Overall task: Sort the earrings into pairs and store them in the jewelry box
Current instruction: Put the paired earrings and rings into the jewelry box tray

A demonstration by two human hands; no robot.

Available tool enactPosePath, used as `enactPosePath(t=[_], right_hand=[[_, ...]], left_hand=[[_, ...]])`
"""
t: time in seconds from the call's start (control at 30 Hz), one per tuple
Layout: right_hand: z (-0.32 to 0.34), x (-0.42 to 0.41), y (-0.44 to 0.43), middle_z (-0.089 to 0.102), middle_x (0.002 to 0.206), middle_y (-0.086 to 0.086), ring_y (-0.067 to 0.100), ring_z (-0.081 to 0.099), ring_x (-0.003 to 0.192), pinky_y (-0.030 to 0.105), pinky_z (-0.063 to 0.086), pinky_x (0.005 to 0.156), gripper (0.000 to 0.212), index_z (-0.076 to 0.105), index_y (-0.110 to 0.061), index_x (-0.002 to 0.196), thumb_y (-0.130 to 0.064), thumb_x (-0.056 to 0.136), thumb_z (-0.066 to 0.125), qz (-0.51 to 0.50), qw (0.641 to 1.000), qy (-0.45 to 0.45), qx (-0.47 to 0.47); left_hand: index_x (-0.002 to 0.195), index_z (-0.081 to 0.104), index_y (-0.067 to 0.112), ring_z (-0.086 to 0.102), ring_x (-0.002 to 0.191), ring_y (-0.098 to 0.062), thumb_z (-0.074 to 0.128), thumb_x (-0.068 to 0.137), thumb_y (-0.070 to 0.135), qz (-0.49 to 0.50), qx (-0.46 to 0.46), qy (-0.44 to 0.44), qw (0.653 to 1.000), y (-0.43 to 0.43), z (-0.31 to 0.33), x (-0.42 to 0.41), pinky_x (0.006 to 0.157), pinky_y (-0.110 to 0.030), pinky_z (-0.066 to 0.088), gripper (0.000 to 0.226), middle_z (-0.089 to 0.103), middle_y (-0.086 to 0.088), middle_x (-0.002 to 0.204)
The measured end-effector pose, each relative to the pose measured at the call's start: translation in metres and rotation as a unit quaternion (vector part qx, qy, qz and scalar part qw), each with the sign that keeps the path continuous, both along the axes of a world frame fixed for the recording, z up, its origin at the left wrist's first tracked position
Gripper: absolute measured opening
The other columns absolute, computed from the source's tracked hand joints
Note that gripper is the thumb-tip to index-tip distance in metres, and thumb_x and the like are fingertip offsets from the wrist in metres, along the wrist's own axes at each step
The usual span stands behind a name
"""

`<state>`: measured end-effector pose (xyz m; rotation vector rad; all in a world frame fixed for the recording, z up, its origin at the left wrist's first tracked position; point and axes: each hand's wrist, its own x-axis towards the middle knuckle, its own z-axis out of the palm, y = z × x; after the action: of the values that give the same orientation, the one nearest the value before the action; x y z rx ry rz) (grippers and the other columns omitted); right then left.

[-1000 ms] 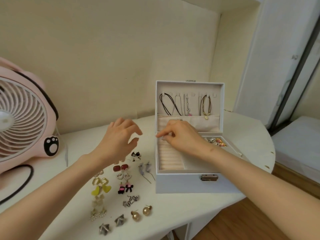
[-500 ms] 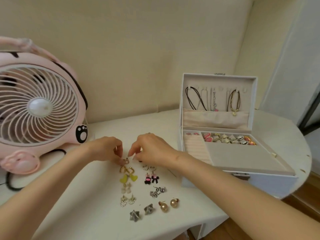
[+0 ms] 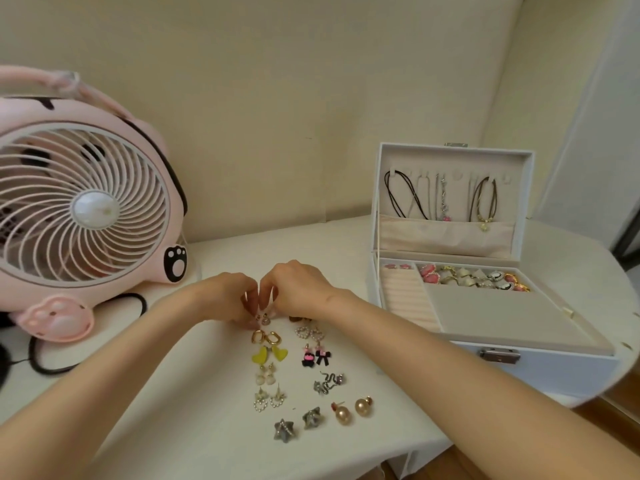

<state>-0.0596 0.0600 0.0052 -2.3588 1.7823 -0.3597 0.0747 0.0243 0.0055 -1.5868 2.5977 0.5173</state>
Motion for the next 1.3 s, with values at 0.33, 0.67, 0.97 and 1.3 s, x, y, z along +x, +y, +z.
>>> enactPosePath(t=[0.33,0.67,0.97,1.3], right_hand=[[-0.01,0.009,-0.008,0.07,0.093,0.01,0.027,0.063,0.088,0.034,0.051,0.072,0.013,0.072,-0.009,0.085,-0.009,0.073,0.076,-0.009,0.999,-0.028,0.019],[-0.005,0.006,-0.003,0.067,0.096,0.017,0.032,0.062,0.087,0.04,0.054,0.076,0.019,0.068,0.001,0.095,-0.007,0.083,0.056,0.009,0.999,-0.024,0.019],[0.033,-0.037,0.018,0.07,0.073,0.008,0.011,0.066,0.06,0.022,0.058,0.066,0.01,0.072,0.0,0.088,0.002,0.08,0.067,-0.027,0.971,-0.234,0.028],[0.055,-0.116,0.052,0.069,0.071,0.009,0.015,0.069,0.061,0.016,0.055,0.057,0.009,0.071,0.0,0.081,0.006,0.075,0.071,-0.092,0.955,-0.28,-0.015]], left_hand=[[0.071,0.053,0.025,0.05,0.073,-0.013,0.07,0.076,0.021,-0.008,-0.013,-0.006,1.0,-0.007,-0.005,0.001,0.061,-0.02,0.037,0.018,0.056,0.007,0.075],[0.085,0.061,0.014,0.052,0.072,-0.015,0.057,0.079,0.015,-0.017,-0.054,-0.026,0.998,-0.003,-0.004,-0.002,0.056,-0.019,0.036,0.007,0.065,-0.004,0.087],[0.079,0.061,0.013,0.068,0.066,-0.003,0.058,0.087,0.008,-0.037,0.013,0.207,0.978,0.007,0.015,-0.005,0.055,-0.01,0.047,0.01,0.065,0.0,0.084],[0.078,0.064,0.004,0.065,0.066,-0.009,0.07,0.078,0.002,-0.079,0.024,0.372,0.925,0.029,0.035,-0.06,0.061,-0.016,0.052,0.007,0.07,-0.007,0.072]])
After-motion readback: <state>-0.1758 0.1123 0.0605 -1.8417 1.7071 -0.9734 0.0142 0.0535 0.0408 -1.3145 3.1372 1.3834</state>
